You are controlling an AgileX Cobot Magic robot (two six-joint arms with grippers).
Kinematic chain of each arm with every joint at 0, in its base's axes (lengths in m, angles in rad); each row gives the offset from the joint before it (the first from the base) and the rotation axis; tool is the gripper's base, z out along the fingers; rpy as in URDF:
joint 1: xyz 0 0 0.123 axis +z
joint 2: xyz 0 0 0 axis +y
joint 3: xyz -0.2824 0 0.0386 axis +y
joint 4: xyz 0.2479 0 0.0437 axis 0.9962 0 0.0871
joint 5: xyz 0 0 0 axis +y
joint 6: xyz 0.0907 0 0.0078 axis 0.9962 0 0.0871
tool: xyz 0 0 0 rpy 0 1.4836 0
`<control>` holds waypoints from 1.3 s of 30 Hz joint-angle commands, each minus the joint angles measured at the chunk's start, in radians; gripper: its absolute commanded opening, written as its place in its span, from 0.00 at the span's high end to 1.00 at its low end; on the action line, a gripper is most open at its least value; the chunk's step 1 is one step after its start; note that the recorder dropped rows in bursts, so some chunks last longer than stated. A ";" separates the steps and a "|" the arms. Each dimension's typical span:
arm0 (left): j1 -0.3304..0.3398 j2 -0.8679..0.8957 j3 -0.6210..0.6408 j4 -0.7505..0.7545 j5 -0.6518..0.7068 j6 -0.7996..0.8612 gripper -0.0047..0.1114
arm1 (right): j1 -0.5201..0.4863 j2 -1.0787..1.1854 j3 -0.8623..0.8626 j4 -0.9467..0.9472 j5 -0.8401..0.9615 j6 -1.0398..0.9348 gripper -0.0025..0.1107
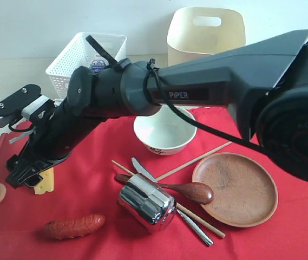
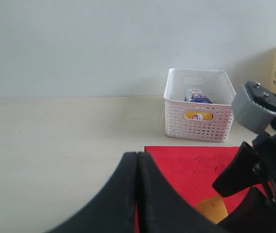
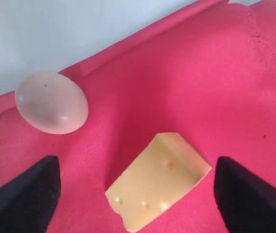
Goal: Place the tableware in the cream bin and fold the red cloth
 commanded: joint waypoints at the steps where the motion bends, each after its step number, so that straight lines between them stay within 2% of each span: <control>1: 0.001 -0.006 0.003 0.001 -0.002 0.003 0.96 | 0.003 0.025 -0.005 -0.002 -0.043 -0.009 0.26; 12: 0.001 -0.006 0.003 0.001 -0.002 0.003 0.96 | 0.003 0.067 -0.005 -0.002 -0.076 -0.013 0.26; 16: 0.001 -0.006 0.003 0.001 -0.002 0.003 0.96 | 0.003 0.067 -0.005 -0.002 -0.076 -0.036 0.30; 19: 0.001 -0.006 0.003 0.001 -0.002 0.003 0.96 | 0.003 0.067 -0.005 -0.002 -0.076 -0.036 0.41; 20: 0.001 -0.006 0.003 0.001 -0.002 0.003 0.96 | 0.003 0.067 -0.005 -0.002 -0.076 -0.036 0.50; 26: 0.001 -0.006 0.003 0.001 -0.002 0.003 0.96 | 0.003 0.067 -0.005 -0.002 -0.076 -0.036 0.78; 31: 0.001 -0.006 0.003 0.001 -0.002 0.003 0.96 | 0.003 0.067 -0.005 -0.002 -0.076 -0.033 0.95; 32: 0.001 -0.006 0.003 0.001 -0.002 0.003 0.96 | 0.003 0.067 -0.005 -0.002 -0.076 -0.028 0.98; 39: 0.001 -0.006 0.003 0.001 -0.002 0.003 0.96 | 0.003 0.041 -0.005 -0.002 -0.071 -0.026 0.98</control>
